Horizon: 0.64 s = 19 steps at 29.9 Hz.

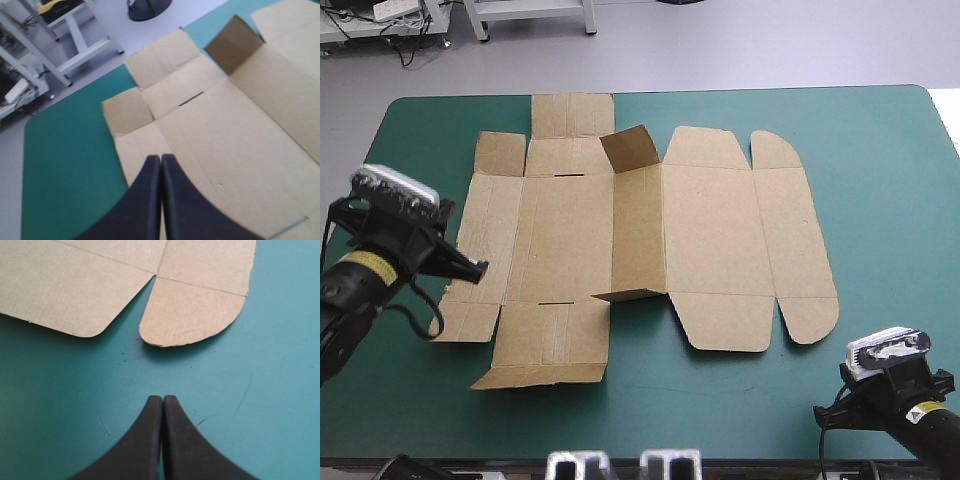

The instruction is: Fold the box

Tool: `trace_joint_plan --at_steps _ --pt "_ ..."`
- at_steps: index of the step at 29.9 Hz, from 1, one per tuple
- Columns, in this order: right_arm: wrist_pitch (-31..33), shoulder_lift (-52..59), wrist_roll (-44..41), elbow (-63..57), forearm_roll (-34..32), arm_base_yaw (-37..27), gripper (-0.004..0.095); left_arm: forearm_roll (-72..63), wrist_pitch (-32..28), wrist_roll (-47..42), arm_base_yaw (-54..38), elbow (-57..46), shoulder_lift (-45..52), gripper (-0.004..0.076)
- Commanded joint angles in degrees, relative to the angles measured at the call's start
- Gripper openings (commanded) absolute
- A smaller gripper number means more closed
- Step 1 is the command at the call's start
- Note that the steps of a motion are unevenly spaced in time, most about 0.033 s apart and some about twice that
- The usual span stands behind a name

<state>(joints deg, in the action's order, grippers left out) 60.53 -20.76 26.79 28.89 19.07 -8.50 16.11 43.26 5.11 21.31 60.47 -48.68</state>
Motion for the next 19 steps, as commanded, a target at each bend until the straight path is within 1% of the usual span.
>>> trace_joint_plan --at_steps 1,3,5,7,10,13,14,16,19 --pt "-2.90 -0.53 0.20 1.28 0.95 -0.03 -0.0019 13.62 -1.65 -12.47 0.28 5.78 -6.55 -0.0011" --pt "-2.90 -0.53 0.20 1.28 0.95 -0.03 -0.0019 20.57 1.90 -17.59 0.23 8.07 -10.79 -0.0009" --pt "-2.90 -0.53 0.20 1.28 0.95 -0.03 -0.0019 22.26 4.01 -18.10 -1.41 10.39 -14.49 -0.0009" --pt "-2.90 -0.53 0.20 1.28 0.95 -0.03 -0.0019 20.24 4.64 -17.98 -4.74 12.22 -17.41 0.0000" --pt "-2.90 -0.53 0.20 1.28 0.95 0.05 -0.0019 9.45 4.92 -13.50 -13.39 14.71 -21.74 0.0015" --pt "-2.90 -0.53 0.20 1.28 0.95 0.19 -0.0019 -5.58 6.19 -6.70 -23.92 16.21 -25.90 0.0014" --pt "-2.90 -0.53 0.20 1.28 0.95 0.29 -0.0019 -11.61 7.17 -4.36 -28.35 16.59 -27.09 0.0014" --pt "-2.90 -0.53 0.20 1.28 0.95 0.35 -0.0019 -20.79 9.06 -0.84 -34.68 16.84 -29.13 0.0014" --pt "-2.90 -0.53 0.20 1.28 0.95 0.35 -0.0019 -34.60 12.94 6.70 -43.28 16.84 -31.96 0.0014"
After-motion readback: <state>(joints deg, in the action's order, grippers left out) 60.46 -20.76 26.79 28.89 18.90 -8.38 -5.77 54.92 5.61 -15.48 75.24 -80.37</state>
